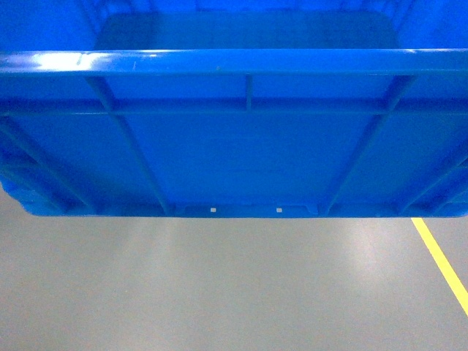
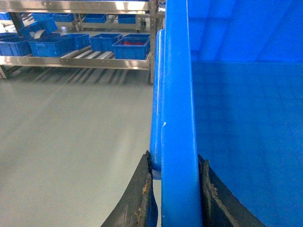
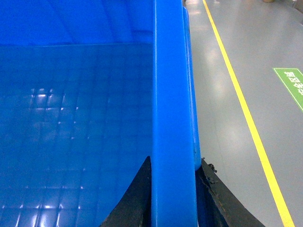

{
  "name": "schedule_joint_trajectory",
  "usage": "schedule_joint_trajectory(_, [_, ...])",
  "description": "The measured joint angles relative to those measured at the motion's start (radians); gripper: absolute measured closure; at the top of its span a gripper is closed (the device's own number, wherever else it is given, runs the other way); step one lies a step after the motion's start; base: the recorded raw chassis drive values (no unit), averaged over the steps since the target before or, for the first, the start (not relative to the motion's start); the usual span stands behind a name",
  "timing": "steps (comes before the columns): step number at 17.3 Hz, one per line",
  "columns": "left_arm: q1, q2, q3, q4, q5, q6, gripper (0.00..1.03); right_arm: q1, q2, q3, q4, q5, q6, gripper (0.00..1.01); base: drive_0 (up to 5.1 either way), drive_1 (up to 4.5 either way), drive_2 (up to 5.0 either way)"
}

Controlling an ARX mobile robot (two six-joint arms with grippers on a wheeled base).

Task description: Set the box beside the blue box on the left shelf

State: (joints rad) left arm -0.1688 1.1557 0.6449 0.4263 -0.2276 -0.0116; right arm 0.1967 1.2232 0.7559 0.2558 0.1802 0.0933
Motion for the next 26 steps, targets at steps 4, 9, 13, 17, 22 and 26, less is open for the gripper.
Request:
schedule_joint_trajectory(4, [0.0, 0.0, 0.0, 0.004, 0.0, 0.0, 0.87, 0.0, 0.0, 0.0, 0.002, 0.0, 0.0, 0.83, -0.1, 4.23, -4.4])
schedule_joint_trajectory(9, [0.0, 0.001, 0.0, 0.005, 0.0, 0.001, 0.87, 0.0, 0.001, 0.0, 0.001, -0.002, 0.001, 0.83, 0.0, 4.27, -4.3])
schedule_joint_trajectory(13, [0.0, 0.002, 0.0, 0.001, 0.0, -0.003, 0.87, 0.0, 0.001, 0.0, 0.004, 0.0, -0.001, 0.83, 0.0, 4.35, -4.3])
schedule_joint_trajectory(17, [0.0, 0.002, 0.0, 0.003, -0.001, -0.002, 0.87, 0.0, 0.0, 0.0, 0.003, 0.0, -0.001, 0.83, 0.1, 4.41, -4.2])
schedule_joint_trajectory(22, [-0.002, 0.003, 0.0, 0.003, -0.001, -0.002, 0.87, 0.0, 0.001, 0.0, 0.003, 0.0, -0.001, 0.83, 0.1, 4.41, -4.2])
schedule_joint_trajectory(26, [-0.002, 0.003, 0.0, 0.001, -0.001, -0.002, 0.87, 0.0, 0.001, 0.0, 0.0, 0.0, 0.0, 0.83, 0.0, 4.31, -4.3])
